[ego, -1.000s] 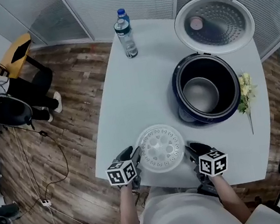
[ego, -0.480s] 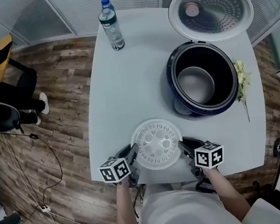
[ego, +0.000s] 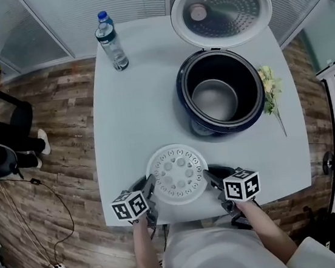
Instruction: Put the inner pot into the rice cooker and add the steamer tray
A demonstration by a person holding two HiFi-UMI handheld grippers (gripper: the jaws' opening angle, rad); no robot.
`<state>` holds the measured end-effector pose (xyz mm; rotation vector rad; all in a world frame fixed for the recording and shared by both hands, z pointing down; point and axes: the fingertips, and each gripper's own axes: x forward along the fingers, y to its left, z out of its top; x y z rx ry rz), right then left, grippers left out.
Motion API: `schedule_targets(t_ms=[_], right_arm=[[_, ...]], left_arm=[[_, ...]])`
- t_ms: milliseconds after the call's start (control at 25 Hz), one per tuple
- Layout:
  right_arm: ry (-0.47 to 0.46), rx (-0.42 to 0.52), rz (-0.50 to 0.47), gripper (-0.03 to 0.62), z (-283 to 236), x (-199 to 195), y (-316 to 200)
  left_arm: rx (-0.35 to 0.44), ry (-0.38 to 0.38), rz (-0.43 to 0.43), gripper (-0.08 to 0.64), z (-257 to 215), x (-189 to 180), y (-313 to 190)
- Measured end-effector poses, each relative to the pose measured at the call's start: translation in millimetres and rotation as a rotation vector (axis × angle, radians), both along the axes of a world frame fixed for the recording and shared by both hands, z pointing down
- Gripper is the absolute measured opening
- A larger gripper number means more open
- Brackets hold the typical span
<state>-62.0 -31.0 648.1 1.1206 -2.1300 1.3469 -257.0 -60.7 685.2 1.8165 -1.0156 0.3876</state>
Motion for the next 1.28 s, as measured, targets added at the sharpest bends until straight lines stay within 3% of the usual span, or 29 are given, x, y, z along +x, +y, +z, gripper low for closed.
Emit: schedule_targets(t_ms=[280, 760, 1040, 1280], right_arm=[[-0.079, -0.019, 0.055, 0.052, -12.7, 2.9, -1.7], [-0.135, 0.067, 0.088, 0.043, -59.6, 0.1, -17.6], [-0.182, 0.150, 0.078, 0.043, -98.2, -6.9, -29.1], [-0.189, 0.249, 0.058, 0.043, -138.1, -8.7, -44.4]], left_arm=[[0.022, 0.020, 0.011, 0.048, -12.8, 2.6, -6.2], [0.115, 0.022, 0.014, 0.044, -54.6, -0.7, -24.2], [0.204, 0.038, -0.001, 0.046, -102.0, -8.9, -40.1], [0.252, 0.114, -0.031, 0.046, -141.1, -11.8, -51.7]])
